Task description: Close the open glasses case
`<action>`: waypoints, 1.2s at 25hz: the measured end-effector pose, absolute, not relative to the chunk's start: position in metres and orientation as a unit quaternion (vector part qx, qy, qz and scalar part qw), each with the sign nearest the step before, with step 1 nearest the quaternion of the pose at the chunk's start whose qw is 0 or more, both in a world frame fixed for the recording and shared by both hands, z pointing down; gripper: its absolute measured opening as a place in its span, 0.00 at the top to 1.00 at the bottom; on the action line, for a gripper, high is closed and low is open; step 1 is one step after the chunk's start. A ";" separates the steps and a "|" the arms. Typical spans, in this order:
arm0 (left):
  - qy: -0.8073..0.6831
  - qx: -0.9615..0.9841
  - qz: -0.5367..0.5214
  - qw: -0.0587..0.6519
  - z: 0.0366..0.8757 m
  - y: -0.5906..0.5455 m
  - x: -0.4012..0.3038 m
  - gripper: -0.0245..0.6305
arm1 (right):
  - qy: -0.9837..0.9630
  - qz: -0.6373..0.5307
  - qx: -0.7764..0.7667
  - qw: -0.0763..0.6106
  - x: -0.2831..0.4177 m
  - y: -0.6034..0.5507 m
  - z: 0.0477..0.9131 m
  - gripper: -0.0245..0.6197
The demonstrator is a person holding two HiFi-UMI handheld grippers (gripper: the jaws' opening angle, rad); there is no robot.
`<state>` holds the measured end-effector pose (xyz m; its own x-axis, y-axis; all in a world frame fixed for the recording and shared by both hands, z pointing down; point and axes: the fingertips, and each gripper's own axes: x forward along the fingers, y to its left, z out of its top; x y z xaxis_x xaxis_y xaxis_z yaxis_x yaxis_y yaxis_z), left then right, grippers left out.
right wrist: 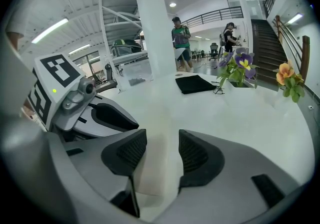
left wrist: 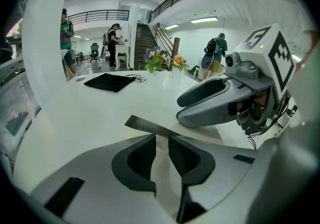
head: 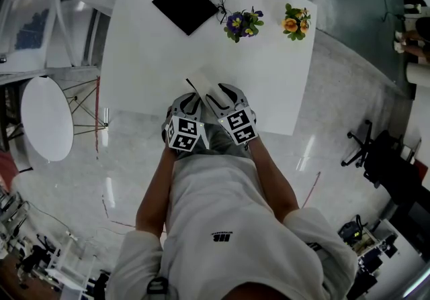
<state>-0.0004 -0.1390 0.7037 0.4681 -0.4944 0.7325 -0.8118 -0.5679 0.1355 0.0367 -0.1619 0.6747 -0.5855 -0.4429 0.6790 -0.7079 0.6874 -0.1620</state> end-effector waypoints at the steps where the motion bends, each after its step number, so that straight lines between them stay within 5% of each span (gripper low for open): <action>1: -0.397 0.822 0.330 0.242 0.704 -0.139 -0.001 0.82 | -0.864 0.215 0.332 0.312 0.036 -0.162 0.675 0.67; 30: -0.384 0.821 0.339 0.251 0.716 -0.132 -0.015 0.82 | -0.856 0.220 0.335 0.327 0.023 -0.154 0.680 0.66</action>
<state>-0.0151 -0.1316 0.7159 0.4753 -0.4619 0.7489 -0.8012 -0.5790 0.1514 0.0233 -0.1542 0.6800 -0.5613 -0.4288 0.7079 -0.7172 0.6788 -0.1576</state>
